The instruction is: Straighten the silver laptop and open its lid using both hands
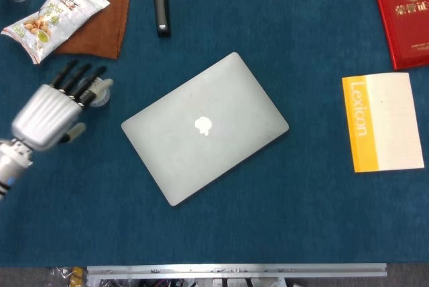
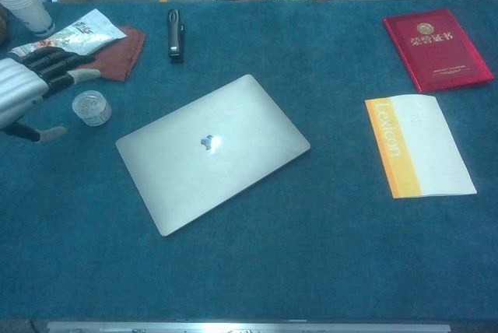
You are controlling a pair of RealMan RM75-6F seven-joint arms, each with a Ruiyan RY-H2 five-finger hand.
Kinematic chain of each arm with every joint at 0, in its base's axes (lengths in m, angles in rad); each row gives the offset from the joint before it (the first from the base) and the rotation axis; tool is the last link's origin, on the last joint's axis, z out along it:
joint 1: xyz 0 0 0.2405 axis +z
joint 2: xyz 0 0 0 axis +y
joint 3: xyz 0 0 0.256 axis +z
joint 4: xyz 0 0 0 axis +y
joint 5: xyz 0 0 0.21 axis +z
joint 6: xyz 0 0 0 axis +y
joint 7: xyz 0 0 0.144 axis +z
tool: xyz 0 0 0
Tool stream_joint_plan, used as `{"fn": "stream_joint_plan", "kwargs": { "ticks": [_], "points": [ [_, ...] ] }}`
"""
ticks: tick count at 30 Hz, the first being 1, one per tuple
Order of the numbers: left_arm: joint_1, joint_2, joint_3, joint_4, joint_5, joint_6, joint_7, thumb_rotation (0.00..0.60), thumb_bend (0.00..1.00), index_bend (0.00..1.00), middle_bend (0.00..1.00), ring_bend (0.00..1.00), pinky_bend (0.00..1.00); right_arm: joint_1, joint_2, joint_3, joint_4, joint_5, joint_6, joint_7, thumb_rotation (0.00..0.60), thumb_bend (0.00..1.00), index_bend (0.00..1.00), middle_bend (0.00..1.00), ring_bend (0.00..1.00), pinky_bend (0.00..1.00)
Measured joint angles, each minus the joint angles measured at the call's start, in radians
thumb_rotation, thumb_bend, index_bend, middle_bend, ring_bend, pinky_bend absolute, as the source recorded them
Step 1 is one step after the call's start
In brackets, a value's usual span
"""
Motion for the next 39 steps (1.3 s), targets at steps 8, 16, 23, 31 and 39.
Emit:
{"fn": "stream_joint_plan", "kwargs": {
  "ticks": [8,16,23,31,39],
  "points": [
    [0.101,0.167,-0.049,-0.274,-0.109,0.072,0.151,0.6,0.24,0.0,0.0,0.0,0.0,0.099,-0.028,-0.005,-0.01,-0.03,-0.135,0.033,0.6,0.19,0.0,0.17,0.07,0.1],
    [0.202,0.281,-0.085,-0.402,-0.173,0.148,0.132,0.6,0.24,0.0,0.0,0.0,0.0,0.221,-0.091,0.006,-0.007,-0.031,-0.28,0.027,0.6,0.23,0.0,0.24,0.14,0.19],
    [0.237,0.324,-0.109,-0.439,-0.191,0.167,0.097,0.6,0.24,0.0,0.0,0.0,0.0,0.341,-0.169,0.034,0.011,0.044,-0.419,-0.015,0.6,0.28,0.0,0.26,0.14,0.19],
    [0.263,0.349,-0.117,-0.454,-0.196,0.145,0.072,0.6,0.24,0.0,0.0,0.0,0.0,0.441,-0.255,0.064,0.043,0.149,-0.494,-0.072,0.6,0.28,0.0,0.26,0.15,0.19],
    [0.271,0.343,-0.123,-0.455,-0.177,0.132,0.09,0.6,0.24,0.0,0.0,0.0,0.0,0.529,-0.355,0.086,0.124,0.226,-0.542,-0.109,0.344,0.23,0.0,0.26,0.15,0.19]
  ]
}}
